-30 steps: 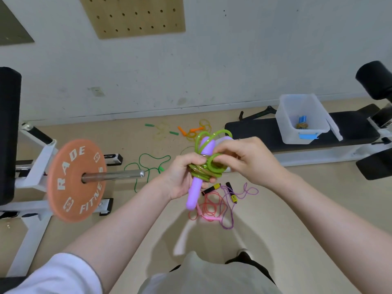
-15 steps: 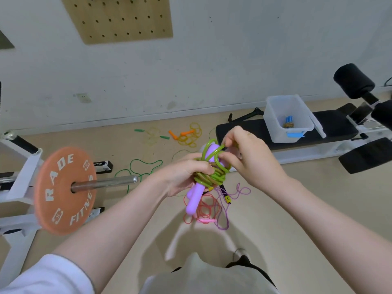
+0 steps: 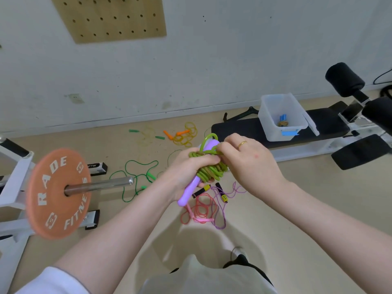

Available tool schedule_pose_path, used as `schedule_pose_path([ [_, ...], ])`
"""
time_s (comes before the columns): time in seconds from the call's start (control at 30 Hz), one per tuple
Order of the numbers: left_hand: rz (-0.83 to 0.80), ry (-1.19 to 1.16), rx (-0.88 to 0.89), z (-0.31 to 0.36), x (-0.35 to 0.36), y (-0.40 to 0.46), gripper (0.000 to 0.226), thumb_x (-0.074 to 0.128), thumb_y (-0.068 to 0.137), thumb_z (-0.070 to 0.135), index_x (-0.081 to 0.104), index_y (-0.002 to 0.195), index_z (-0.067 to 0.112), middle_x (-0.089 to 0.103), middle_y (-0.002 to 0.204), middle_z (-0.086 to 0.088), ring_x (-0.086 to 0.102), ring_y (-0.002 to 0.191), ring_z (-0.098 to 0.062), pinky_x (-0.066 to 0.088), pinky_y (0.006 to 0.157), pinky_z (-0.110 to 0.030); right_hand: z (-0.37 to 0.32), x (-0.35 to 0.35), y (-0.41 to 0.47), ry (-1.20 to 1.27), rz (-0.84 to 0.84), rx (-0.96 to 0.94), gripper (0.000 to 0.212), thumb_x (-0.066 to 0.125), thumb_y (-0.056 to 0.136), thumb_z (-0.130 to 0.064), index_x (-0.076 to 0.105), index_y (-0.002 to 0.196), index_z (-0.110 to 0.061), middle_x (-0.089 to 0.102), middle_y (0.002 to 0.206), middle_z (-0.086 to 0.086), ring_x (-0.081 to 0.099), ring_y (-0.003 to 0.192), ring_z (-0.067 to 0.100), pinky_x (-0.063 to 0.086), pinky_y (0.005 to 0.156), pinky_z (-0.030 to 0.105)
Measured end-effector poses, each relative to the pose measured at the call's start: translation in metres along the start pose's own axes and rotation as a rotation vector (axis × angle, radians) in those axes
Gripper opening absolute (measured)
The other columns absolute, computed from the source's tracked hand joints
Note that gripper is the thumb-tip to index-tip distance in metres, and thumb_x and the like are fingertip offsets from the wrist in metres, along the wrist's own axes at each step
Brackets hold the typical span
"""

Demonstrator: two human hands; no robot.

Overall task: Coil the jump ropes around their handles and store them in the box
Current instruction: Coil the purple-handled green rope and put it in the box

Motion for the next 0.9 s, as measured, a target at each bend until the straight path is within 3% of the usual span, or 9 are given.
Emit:
schedule_pose_path([
  [0.07, 0.051, 0.035, 0.021, -0.003, -0.004, 0.003, 0.010, 0.065, 0.080, 0.009, 0.057, 0.086, 0.006, 0.061, 0.058, -0.004, 0.053, 0.053, -0.022, 0.036, 0.043, -0.020, -0.004, 0.000, 0.000, 0.260, -0.095, 0.113, 0.010, 0.057, 0.081, -0.015, 0.062, 0.084, -0.007, 0.063, 0.084, 0.007, 0.058, 0.076, 0.028, 0.035, 0.070, 0.023],
  [0.13, 0.072, 0.068, 0.031, -0.005, -0.006, 0.004, 0.013, 0.067, 0.079, 0.006, 0.055, 0.084, 0.005, 0.059, 0.053, -0.001, 0.052, 0.050, -0.019, 0.035, 0.041, -0.019, -0.006, -0.005, 0.004, 0.469, -0.220, 0.306, 0.024, 0.051, 0.089, -0.026, 0.066, 0.083, -0.008, 0.068, 0.087, 0.005, 0.058, 0.088, 0.021, 0.037, 0.075, 0.021],
  [0.23, 0.088, 0.106, 0.060, -0.004, -0.006, 0.007, 0.014, 0.069, 0.078, 0.005, 0.055, 0.079, 0.008, 0.060, 0.057, -0.003, 0.053, 0.045, -0.012, 0.035, 0.039, -0.015, -0.004, -0.006, 0.014, 0.729, -0.221, 0.604, 0.021, 0.066, 0.083, -0.023, 0.067, 0.069, -0.008, 0.070, 0.074, 0.001, 0.053, 0.067, 0.007, 0.038, 0.065, 0.016],
  [0.37, 0.039, 0.246, 0.037, 0.002, -0.019, 0.013, 0.024, 0.070, 0.079, 0.011, 0.055, 0.097, 0.005, 0.066, 0.074, -0.008, 0.056, 0.050, -0.007, 0.036, 0.043, -0.015, 0.000, 0.005, 0.029, 1.113, -0.256, 0.837, 0.011, 0.069, 0.078, -0.004, 0.059, 0.076, -0.007, 0.063, 0.063, 0.005, 0.055, 0.060, 0.013, 0.045, 0.063, 0.022],
  [0.47, -0.036, 0.398, 0.009, -0.005, -0.036, 0.014, 0.043, 0.075, 0.074, 0.036, 0.057, 0.104, 0.012, 0.072, 0.087, -0.007, 0.061, 0.063, -0.009, 0.041, 0.052, -0.020, 0.002, 0.017, 0.034, 1.289, -0.499, 0.898, 0.030, 0.064, 0.079, 0.009, 0.046, 0.089, -0.013, 0.061, 0.063, 0.010, 0.057, 0.051, 0.018, 0.044, 0.054, 0.016],
  [0.6, 0.112, 0.488, 0.065, -0.021, -0.046, 0.012, 0.062, 0.061, 0.058, 0.069, 0.060, 0.097, 0.021, 0.072, 0.089, -0.010, 0.066, 0.074, -0.031, 0.046, 0.060, -0.034, 0.000, 0.028, 0.047, 1.173, -0.696, 0.737, 0.029, 0.062, 0.079, 0.010, 0.046, 0.080, -0.014, 0.059, 0.070, 0.013, 0.057, 0.064, 0.025, 0.045, 0.071, 0.032],
  [0.67, 0.191, 0.447, 0.111, -0.023, -0.048, 0.012, 0.063, 0.058, 0.060, 0.068, 0.060, 0.100, 0.020, 0.070, 0.090, -0.012, 0.066, 0.079, -0.036, 0.048, 0.060, -0.035, -0.005, 0.029, 0.056, 1.176, -0.649, 0.721, 0.031, 0.061, 0.079, 0.012, 0.044, 0.074, -0.014, 0.055, 0.066, 0.013, 0.054, 0.062, 0.025, 0.042, 0.067, 0.032],
  [0.77, 0.289, 0.284, 0.169, -0.017, -0.053, 0.011, 0.062, 0.062, 0.062, 0.063, 0.059, 0.104, 0.017, 0.067, 0.090, -0.009, 0.061, 0.073, -0.026, 0.044, 0.056, -0.031, -0.019, 0.035, 0.070, 1.256, -0.405, 0.769, 0.038, 0.057, 0.077, 0.018, 0.040, 0.066, -0.014, 0.044, 0.068, 0.014, 0.046, 0.059, 0.023, 0.036, 0.061, 0.032],
  [0.9, 0.327, 0.184, 0.223, -0.003, -0.068, 0.010, 0.013, 0.067, 0.085, 0.025, 0.058, 0.090, 0.017, 0.064, 0.076, -0.003, 0.056, 0.065, -0.016, 0.041, 0.057, -0.027, -0.040, 0.039, 0.079, 1.411, -0.063, 0.764, 0.039, 0.050, 0.081, 0.019, 0.035, 0.067, -0.014, 0.041, 0.067, 0.008, 0.040, 0.064, 0.020, 0.036, 0.059, 0.029],
])
Point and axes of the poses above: each hand's wrist, its own y-axis towards the middle knuckle, its own x-axis out of the palm, z = x × y, the point moved 1 cm from there along y, towards the middle knuckle
